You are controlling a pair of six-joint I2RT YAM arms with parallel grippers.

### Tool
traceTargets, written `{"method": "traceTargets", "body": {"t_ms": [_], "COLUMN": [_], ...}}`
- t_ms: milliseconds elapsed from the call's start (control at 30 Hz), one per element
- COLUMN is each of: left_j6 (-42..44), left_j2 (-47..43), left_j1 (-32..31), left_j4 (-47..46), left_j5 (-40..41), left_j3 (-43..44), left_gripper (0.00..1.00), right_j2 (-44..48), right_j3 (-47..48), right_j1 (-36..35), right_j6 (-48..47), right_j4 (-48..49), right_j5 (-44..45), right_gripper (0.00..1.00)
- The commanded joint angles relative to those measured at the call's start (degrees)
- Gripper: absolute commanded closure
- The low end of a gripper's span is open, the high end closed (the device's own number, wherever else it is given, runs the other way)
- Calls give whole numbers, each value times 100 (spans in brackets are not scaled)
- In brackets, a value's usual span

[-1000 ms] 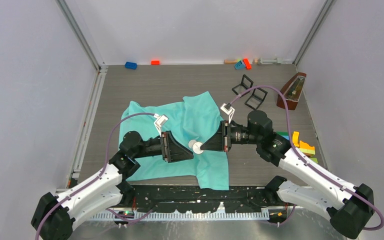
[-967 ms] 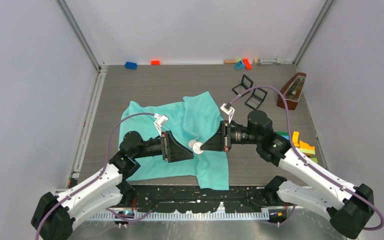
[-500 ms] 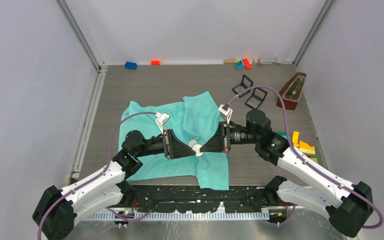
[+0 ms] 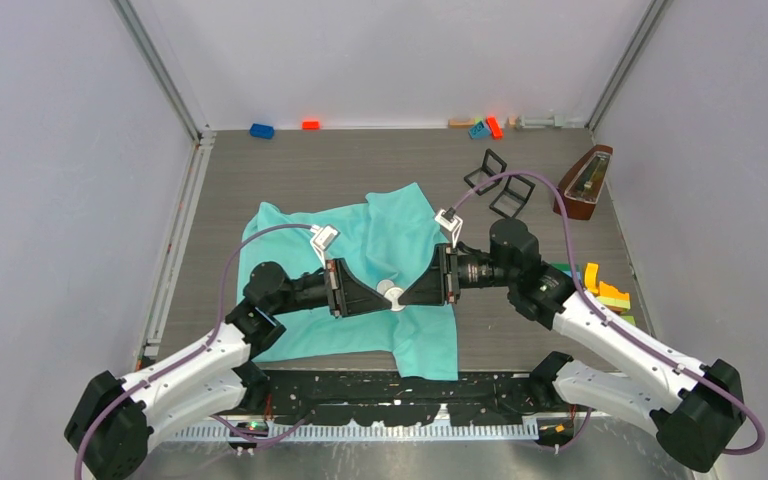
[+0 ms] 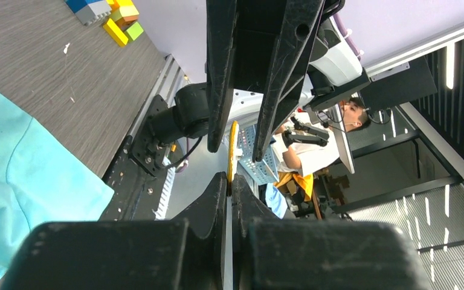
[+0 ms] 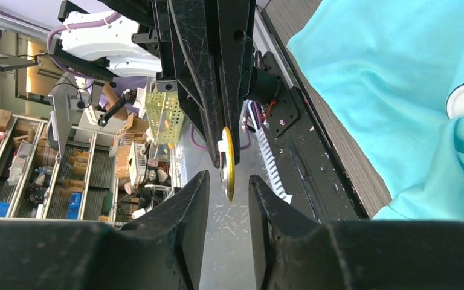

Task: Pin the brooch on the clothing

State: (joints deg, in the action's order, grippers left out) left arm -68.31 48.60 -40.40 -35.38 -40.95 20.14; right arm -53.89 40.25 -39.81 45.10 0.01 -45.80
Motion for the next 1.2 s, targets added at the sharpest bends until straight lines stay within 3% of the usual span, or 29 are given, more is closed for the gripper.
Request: {"method": "traceTargets", "body": {"t_ms": [0,400,867,1033,1167], "left_j6": [210,240,348,383,644], "left_j2": [-115,-96,-44,-61,-214], "left_j1": [-20,-20,-29,-29,-33], "left_j4": [-185,-180,-180,-26,828], "left_j5": [104,87,-53,-44,362], "left_j3": [5,41,113,100,82], "left_gripper": [100,100,100,100,100], "right_j2": [10,-189,-1127,-1351,-1140], "right_j3": [121,158,298,263,280], "right_j1": [-29,-35,-35,-28,-23], "right_j6": [83,-49,-212,-144,-89], "right_j4": [350,75,-530,-323,-205], "right_j5": [-127,43,432,301,259], "right_gripper": [62,70,86,87,79]}}
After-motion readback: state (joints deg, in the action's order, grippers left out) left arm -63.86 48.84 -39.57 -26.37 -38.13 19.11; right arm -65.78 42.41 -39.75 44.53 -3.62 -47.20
